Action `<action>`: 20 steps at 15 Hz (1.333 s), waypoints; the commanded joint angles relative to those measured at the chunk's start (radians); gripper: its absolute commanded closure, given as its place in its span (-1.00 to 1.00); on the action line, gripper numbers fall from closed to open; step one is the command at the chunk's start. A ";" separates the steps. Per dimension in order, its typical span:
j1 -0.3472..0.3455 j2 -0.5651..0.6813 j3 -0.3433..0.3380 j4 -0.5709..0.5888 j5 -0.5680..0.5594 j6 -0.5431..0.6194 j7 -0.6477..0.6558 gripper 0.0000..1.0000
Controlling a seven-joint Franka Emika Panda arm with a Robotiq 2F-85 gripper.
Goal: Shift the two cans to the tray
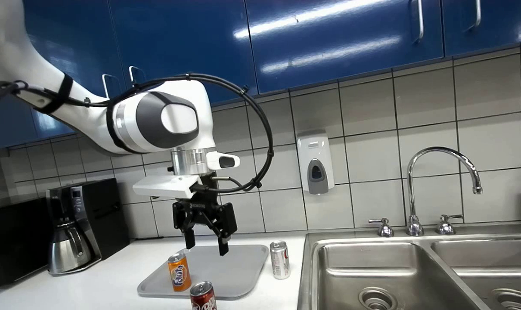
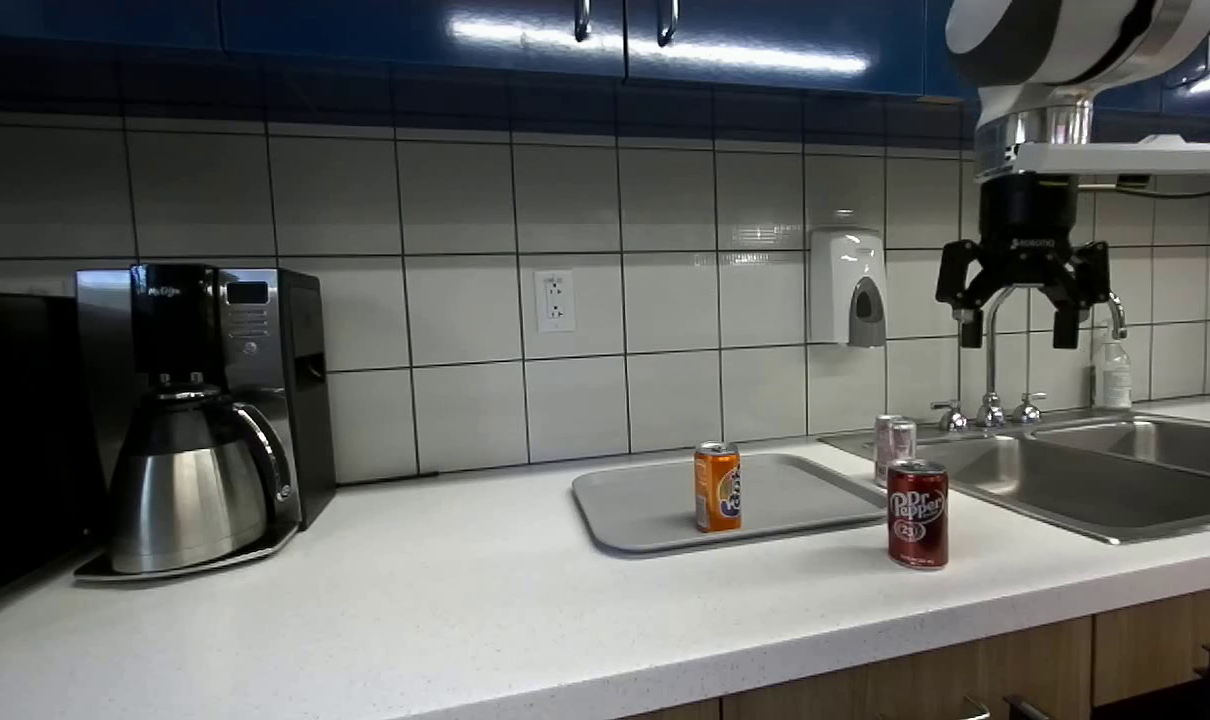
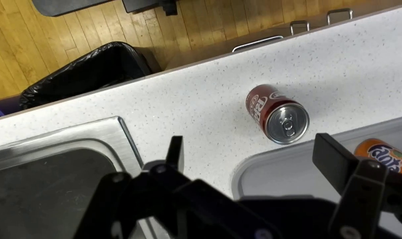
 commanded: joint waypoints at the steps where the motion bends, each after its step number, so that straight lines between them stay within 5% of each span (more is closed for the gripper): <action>1: 0.020 0.091 0.032 0.005 -0.010 0.048 -0.016 -1.00; 20: 0.103 0.454 0.098 0.153 -0.044 0.153 -0.064 -1.00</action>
